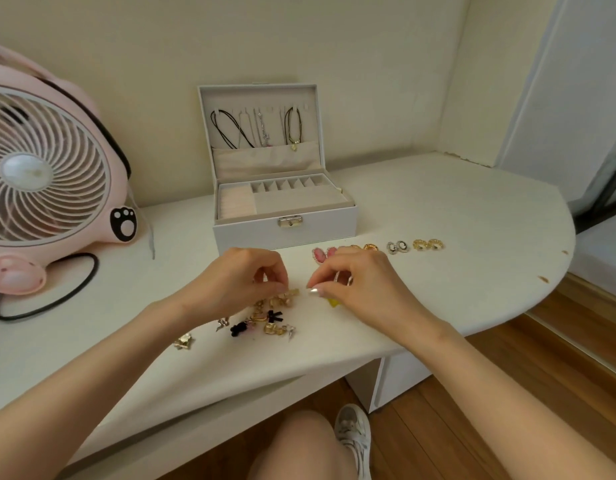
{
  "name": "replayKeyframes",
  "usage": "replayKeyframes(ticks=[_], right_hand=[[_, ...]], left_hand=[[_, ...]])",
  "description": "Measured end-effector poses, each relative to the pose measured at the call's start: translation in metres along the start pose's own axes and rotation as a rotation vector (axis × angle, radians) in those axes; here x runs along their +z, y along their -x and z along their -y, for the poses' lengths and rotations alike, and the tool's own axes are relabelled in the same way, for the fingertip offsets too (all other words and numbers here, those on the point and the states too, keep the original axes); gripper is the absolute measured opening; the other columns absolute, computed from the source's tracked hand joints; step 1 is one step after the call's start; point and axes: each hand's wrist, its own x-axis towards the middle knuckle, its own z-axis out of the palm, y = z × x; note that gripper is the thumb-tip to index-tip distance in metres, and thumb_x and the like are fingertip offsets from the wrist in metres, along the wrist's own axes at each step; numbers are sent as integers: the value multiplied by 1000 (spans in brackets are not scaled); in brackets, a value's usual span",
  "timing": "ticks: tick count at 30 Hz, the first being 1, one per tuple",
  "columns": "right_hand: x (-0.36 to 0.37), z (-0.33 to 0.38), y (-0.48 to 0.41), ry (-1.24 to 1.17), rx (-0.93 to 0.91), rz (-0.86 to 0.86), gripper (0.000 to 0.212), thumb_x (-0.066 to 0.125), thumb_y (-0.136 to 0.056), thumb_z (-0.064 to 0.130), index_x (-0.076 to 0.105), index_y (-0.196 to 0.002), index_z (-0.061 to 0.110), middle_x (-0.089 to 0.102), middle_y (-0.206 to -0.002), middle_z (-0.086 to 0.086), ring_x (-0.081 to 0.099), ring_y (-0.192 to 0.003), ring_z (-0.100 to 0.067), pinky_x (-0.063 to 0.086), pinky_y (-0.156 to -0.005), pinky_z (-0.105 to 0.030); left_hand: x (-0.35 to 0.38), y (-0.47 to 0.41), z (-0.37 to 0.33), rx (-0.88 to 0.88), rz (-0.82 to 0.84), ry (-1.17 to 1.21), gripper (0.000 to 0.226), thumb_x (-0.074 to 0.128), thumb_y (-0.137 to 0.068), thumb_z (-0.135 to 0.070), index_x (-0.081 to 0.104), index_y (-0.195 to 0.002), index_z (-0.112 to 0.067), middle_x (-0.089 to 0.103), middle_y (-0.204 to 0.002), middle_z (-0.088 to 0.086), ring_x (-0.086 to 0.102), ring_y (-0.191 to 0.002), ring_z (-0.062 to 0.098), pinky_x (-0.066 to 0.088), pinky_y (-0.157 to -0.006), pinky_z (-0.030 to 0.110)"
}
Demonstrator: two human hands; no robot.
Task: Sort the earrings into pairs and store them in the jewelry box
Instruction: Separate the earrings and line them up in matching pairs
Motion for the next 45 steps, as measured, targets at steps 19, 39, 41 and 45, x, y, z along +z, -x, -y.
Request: replayKeyframes(ticks=[19, 39, 41, 45], right_hand=[[44, 30, -19, 231, -71, 183, 12, 67, -84, 30, 73, -92, 25, 56, -87, 7, 55, -82, -12, 38, -83, -29], [35, 24, -25, 0, -13, 51, 8, 69, -82, 19, 64, -75, 18, 66, -77, 8, 55, -63, -2, 47, -66, -23], [33, 23, -24, -35, -6, 42, 8, 69, -82, 18, 64, -76, 18, 67, -77, 6, 58, -67, -5, 50, -68, -26], [30, 20, -24, -140, 16, 53, 5, 71, -81, 15, 70, -81, 20, 68, -75, 5, 64, -70, -10, 55, -71, -32]], left_hand=[[-26, 50, 46, -58, 19, 50, 20, 72, -77, -14, 62, -74, -30, 61, -86, -15, 51, -75, 7, 37, -61, 8], [-8, 48, 38, 25, -35, -215, 39, 38, -68, -60, 58, -74, -27, 52, -69, -19, 46, -73, -5, 35, -59, 12], [-10, 48, 35, -24, -69, -80, 22, 53, -75, -47, 59, -73, -26, 55, -69, -16, 50, -70, -2, 37, -59, 16], [-17, 44, 28, -192, -64, 331, 9, 61, -86, -13, 62, -77, -14, 66, -68, -6, 56, -62, -1, 41, -59, 10]])
